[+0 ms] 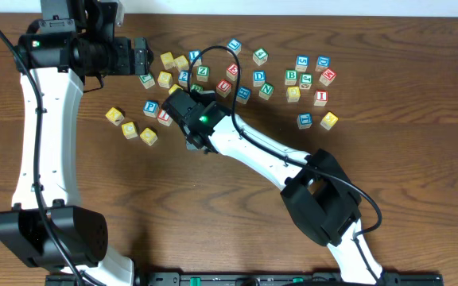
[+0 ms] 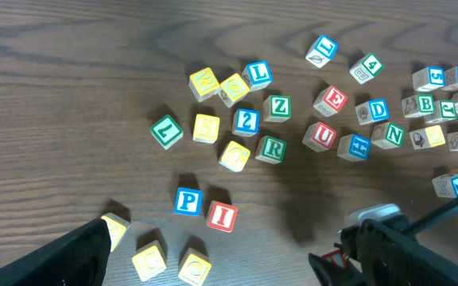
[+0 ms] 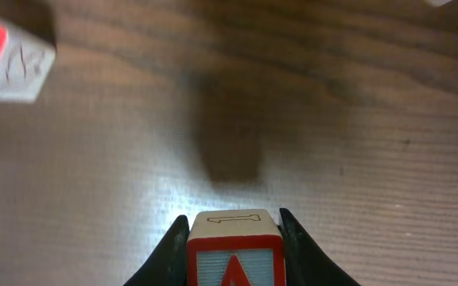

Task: Spell out AI2
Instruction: 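Lift the red A block and carry it toward the table center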

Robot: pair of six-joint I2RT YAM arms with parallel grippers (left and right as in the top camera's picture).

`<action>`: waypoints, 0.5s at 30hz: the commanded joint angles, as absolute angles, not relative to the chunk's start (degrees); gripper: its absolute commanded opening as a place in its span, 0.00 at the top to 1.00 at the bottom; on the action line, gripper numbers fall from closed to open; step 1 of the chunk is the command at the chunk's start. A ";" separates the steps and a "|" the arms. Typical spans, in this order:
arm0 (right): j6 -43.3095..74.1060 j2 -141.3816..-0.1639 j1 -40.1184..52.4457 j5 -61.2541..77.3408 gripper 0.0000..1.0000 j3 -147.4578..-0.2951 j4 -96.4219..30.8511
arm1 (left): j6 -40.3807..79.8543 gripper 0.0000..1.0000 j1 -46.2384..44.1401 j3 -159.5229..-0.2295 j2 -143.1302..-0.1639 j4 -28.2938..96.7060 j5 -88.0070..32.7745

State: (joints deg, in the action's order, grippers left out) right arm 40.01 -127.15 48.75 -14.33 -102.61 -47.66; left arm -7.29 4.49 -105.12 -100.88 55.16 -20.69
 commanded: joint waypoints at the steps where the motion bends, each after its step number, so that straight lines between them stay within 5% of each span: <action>1: 45.25 -130.23 48.80 -17.87 0.80 -102.30 -46.54 | -6.98 0.02 4.71 -106.74 -100.95 55.22 -20.99; 15: 50.94 -132.14 47.18 -17.65 0.79 -102.32 -45.60 | -6.98 0.03 4.71 -106.74 -100.95 55.24 -20.99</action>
State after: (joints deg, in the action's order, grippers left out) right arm 48.10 -131.76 47.79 -16.43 -102.48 -45.56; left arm -7.29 4.49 -105.12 -100.88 55.16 -20.69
